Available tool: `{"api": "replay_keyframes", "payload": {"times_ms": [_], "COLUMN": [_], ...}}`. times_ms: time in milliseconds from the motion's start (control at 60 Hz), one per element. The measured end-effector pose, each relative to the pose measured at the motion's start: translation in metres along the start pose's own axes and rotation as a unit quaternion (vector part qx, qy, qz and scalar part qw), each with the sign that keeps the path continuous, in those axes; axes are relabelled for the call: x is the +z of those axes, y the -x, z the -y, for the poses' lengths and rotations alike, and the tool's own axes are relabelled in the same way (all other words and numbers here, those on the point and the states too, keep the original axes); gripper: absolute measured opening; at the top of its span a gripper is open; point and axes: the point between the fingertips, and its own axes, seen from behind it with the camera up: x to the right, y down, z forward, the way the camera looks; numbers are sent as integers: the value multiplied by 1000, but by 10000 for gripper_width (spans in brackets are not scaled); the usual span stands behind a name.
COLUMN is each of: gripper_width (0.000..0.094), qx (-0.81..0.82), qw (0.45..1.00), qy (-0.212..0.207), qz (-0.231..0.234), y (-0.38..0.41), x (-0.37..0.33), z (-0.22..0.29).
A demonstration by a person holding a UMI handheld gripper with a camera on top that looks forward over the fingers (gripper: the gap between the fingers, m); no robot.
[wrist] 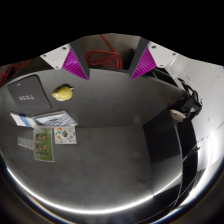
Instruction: Arrange mouse
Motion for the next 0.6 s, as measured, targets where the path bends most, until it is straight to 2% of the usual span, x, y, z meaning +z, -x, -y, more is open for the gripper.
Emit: {"api": "replay_keyframes", "payload": {"times_ms": [100,317,517,600], "gripper_width": [833,831,829,816], "qx": [-6,-33,-14,-11], "qw": [1000,999,999,999], "qy": [3,19,41,39], "qz": [-1,-4,-11,-31], "y": [-10,-107,-146,-163], "x": [1,33,76,92], "z": [-3,-16,-25,-21]}}
